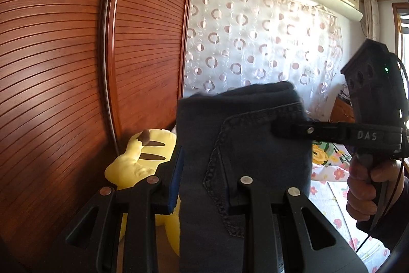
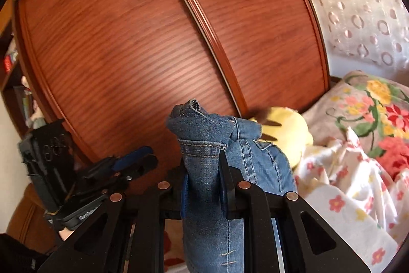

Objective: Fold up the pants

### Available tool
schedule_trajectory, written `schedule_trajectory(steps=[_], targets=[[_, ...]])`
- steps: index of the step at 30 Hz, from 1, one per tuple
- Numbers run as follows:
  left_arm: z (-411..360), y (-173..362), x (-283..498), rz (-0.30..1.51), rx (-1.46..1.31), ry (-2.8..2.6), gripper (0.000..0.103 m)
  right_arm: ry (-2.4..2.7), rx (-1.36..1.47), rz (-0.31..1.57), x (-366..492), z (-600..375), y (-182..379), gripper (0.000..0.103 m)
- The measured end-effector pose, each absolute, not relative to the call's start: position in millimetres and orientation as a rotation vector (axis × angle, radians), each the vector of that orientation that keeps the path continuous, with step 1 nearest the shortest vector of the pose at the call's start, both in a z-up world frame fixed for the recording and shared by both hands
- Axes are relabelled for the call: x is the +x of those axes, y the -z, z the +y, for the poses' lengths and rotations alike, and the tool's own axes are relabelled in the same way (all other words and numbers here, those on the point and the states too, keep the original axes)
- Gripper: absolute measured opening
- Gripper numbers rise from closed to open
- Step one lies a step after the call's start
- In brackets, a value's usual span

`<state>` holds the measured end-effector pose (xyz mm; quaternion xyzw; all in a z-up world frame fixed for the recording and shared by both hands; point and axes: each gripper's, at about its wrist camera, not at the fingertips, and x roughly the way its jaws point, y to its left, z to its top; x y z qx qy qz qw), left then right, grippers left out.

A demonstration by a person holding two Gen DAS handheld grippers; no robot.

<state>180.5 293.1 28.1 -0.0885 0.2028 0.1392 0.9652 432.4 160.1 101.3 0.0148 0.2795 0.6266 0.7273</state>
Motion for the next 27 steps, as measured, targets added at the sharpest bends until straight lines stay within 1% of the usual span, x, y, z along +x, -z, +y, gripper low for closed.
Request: schedule_trajectory(steps=[3,8,10,12,15,16,17,18,19,22,23,27], targets=[[287.7,-21.8,190.5,0.425,-0.174,-0.264,0.026,-1.343,0.004,0.624,459.8,144.5,-79.9,0.019],[267.3,4.2,221.6,0.513,-0.169,-0.194,0.026,-1.091,-0.141,0.731,526.3,114.6,-3.8,0.019],[252.1,19.6,238.3,0.555,-0.159,-0.156,0.026,-1.036,-0.127,0.792,553.7,94.7,20.8,0.019],[237.0,35.4,254.2,0.606,-0.150,-0.119,0.026,-1.027,-0.110,0.812,567.5,78.0,34.1,0.019],[218.0,54.6,271.6,0.656,-0.137,-0.072,0.026,-0.995,-0.116,0.829,576.8,69.9,42.5,0.023],[213.7,59.0,275.2,0.670,-0.135,-0.064,0.026,-0.993,-0.109,0.833,579.3,67.8,42.7,0.025],[209.3,65.4,279.2,0.689,-0.130,-0.057,0.026,-0.983,-0.106,0.835,579.8,71.0,41.8,0.030],[206.3,69.9,282.0,0.702,-0.126,-0.052,0.026,-0.965,-0.108,0.833,579.5,72.4,41.0,0.037],[203.9,74.7,283.5,0.718,-0.120,-0.049,0.026,-0.954,-0.107,0.832,580.9,70.0,39.8,0.040],[200.2,89.1,285.4,0.764,-0.116,-0.057,0.026,-0.922,-0.118,0.813,557.1,72.6,25.7,0.041],[199.7,96.3,286.0,0.787,-0.118,-0.060,0.026,-0.904,-0.126,0.796,551.0,73.0,22.8,0.044],[198.9,118.3,281.2,0.837,-0.107,-0.073,0.026,-0.838,-0.157,0.690,525.8,66.4,7.4,0.045]])
